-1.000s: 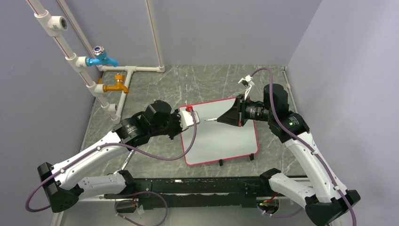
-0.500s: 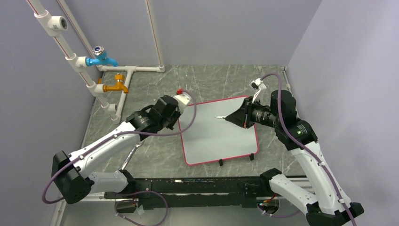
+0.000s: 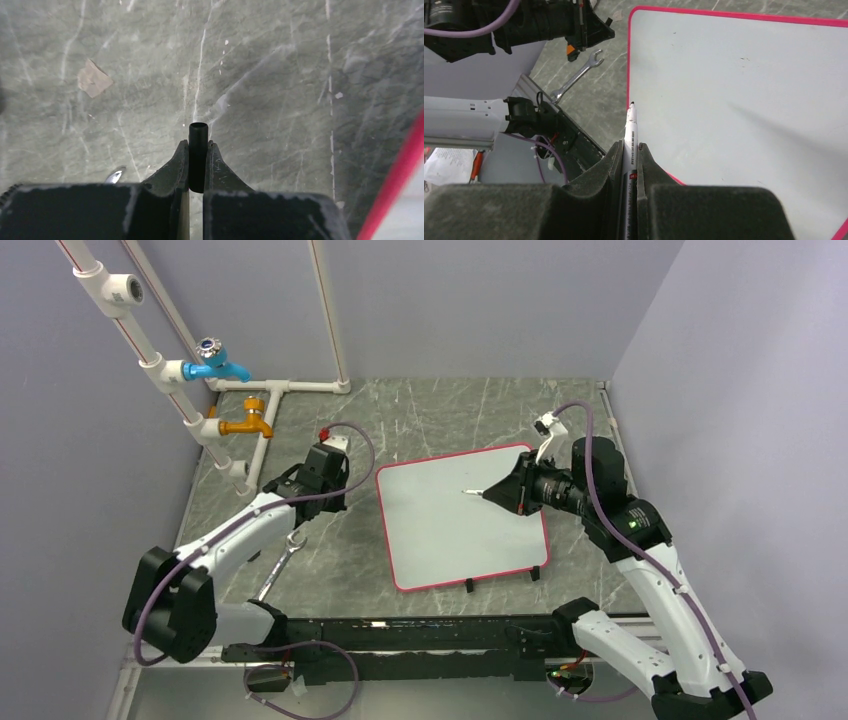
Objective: Write a sentence on the whiteboard
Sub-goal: Place the pen cap at the center of the board.
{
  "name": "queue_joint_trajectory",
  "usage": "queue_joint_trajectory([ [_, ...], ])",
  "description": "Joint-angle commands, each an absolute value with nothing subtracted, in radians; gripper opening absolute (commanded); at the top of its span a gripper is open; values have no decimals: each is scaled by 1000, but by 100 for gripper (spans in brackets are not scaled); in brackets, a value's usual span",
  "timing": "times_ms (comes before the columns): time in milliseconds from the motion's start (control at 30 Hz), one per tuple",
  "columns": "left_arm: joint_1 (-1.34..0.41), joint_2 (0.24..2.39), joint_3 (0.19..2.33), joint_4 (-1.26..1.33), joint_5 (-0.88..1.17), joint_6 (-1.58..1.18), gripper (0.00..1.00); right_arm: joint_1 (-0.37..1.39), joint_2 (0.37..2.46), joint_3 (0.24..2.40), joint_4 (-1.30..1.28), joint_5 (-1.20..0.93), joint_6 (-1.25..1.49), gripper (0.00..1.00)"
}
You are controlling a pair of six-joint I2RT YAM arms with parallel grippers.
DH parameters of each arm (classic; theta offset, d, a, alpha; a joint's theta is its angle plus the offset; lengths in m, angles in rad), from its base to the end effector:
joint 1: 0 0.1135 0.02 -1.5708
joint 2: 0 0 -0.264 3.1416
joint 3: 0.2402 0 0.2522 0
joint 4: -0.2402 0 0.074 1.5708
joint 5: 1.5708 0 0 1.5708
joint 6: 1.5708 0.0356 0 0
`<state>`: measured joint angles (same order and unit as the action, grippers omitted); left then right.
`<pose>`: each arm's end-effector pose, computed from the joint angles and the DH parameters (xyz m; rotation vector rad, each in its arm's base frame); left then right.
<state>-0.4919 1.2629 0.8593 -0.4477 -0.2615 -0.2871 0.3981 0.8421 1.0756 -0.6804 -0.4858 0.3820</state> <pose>0.2338 -0.1148 0.2425 0.1263 2.3814 -0.0504 0.1445 0.0788 0.3799 -0.3408 2.0743 0.9733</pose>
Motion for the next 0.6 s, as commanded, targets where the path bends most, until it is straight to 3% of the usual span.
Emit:
queue_joint_trajectory([
  [0, -451, 1320, 826, -313, -181, -337, 10, 395, 811, 1072, -651, -428, 383, 0],
  [300, -436, 1405, 791, -226, -130, -322, 16, 396, 795, 1072, -660, -344, 380, 0],
  [567, -434, 1416, 776, -208, -126, -313, 40, 396, 776, 1076, -647, -270, 394, 0],
])
